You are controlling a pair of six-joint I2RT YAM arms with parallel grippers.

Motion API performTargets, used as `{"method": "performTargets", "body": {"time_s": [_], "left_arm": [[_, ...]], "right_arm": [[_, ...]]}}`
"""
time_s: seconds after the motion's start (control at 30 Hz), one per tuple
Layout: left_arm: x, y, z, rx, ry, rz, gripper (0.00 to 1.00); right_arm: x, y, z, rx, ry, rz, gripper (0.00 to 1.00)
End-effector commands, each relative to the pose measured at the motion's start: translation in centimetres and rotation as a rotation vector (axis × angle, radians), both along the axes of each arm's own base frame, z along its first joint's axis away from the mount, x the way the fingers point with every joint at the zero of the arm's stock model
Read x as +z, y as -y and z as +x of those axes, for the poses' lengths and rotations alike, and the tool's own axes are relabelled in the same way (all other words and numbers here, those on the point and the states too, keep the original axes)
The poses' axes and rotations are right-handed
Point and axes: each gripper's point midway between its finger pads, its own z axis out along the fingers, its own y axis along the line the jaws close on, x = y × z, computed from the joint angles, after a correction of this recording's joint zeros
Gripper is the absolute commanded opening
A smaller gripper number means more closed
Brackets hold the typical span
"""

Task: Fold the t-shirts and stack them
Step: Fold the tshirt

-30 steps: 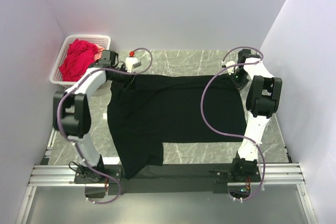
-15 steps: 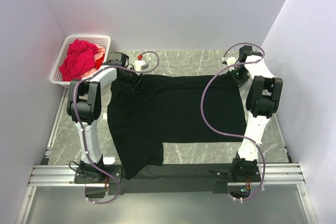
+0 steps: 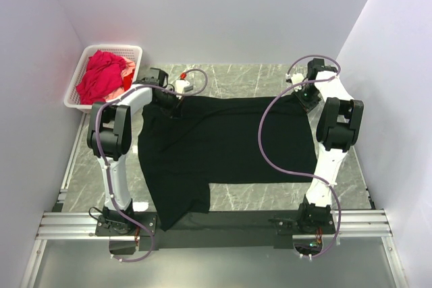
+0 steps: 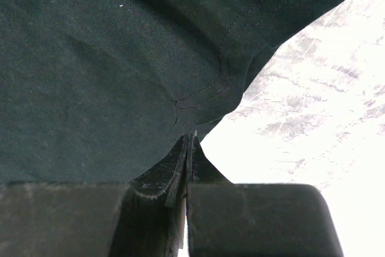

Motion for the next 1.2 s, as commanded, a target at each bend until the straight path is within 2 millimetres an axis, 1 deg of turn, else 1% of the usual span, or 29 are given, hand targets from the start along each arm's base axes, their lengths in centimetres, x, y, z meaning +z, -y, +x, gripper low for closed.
{"method": "performTargets", "body": {"time_s": [0.0,0.2,0.33,0.37,0.43,0.47,0.5,0.53,0.57,0.6,0.63,0.67,0.7,0.73,0.77,0.8,0.87,0.9,0.97,1.0,1.07,1.17], "left_arm": [[3.9,0.7,0.1,-0.046,0.066,-0.031,0.01],[6.2,1.6,-2.3,-0.099,0.083,-0.061,0.01],[7.4,3.3,-4.9,-0.167,0.055,-0.109,0.01],[7.5,3.9,-5.6,-0.187,0.046,-0.115,0.01],[7.6,4.5,-6.9,-0.212,0.03,-0.133,0.01],[7.8,5.0,-7.0,-0.219,0.043,-0.134,0.01],[7.7,4.9,-7.1,-0.196,0.043,-0.128,0.01],[7.7,4.8,-6.7,-0.184,0.064,-0.122,0.02],[7.4,4.2,-5.6,-0.152,0.096,-0.083,0.09],[7.1,3.9,-4.7,-0.124,0.099,-0.057,0.28],[6.8,3.0,-3.8,-0.102,0.096,-0.038,0.36],[6.5,2.5,-4.3,-0.133,0.051,-0.047,0.51],[6.7,2.3,-2.7,-0.125,0.049,-0.062,0.8],[6.7,1.9,-1.9,-0.106,0.043,-0.071,0.82],[6.6,1.0,-1.1,-0.086,0.04,-0.07,0.81],[6.4,0.6,0.1,-0.077,0.056,-0.05,0.76],[5.8,-0.2,1.1,-0.081,0.081,-0.023,0.67],[5.1,-0.5,1.4,-0.084,0.075,0.003,0.55],[4.4,-0.8,1.8,-0.098,0.081,0.02,0.47],[3.9,-1.0,2.1,-0.1,0.077,0.023,0.41],[3.5,-1.1,2.3,-0.114,0.082,0.031,0.37],[3.1,-0.9,2.5,-0.126,0.08,0.023,0.38]], "right_arm": [[3.0,0.1,1.3,0.004,0.079,-0.003,0.0],[3.1,0.1,1.5,0.001,0.084,-0.002,0.0],[3.1,0.0,1.5,0.005,0.089,0.0,0.0],[3.2,0.0,1.5,0.005,0.092,0.0,0.0],[3.3,0.1,1.5,0.002,0.096,-0.004,0.0],[3.3,0.1,1.5,0.002,0.096,-0.004,0.0],[3.3,0.1,1.5,0.003,0.094,-0.002,0.0],[3.3,0.1,1.5,0.003,0.092,0.0,0.0],[3.3,0.0,1.5,0.004,0.091,0.004,0.0],[3.3,0.0,1.6,0.003,0.091,0.006,0.0],[3.3,0.0,1.5,0.002,0.086,0.008,0.0],[3.3,-0.1,1.5,0.004,0.087,0.01,0.0],[3.2,-0.1,1.4,0.005,0.083,0.008,0.0],[3.2,-0.1,1.4,0.005,0.083,0.008,0.0],[3.2,0.0,1.4,0.005,0.082,0.007,0.0],[3.1,0.0,1.4,0.004,0.082,0.005,0.0],[3.1,0.1,1.3,0.004,0.079,0.004,0.0],[3.0,0.0,1.3,0.004,0.077,0.005,0.0],[2.9,0.0,1.2,0.002,0.076,0.005,0.0],[2.9,0.0,1.2,0.002,0.074,0.005,0.0],[2.8,0.0,1.2,0.001,0.07,0.006,0.0],[2.7,0.0,1.1,0.002,0.066,0.005,0.0]]}}
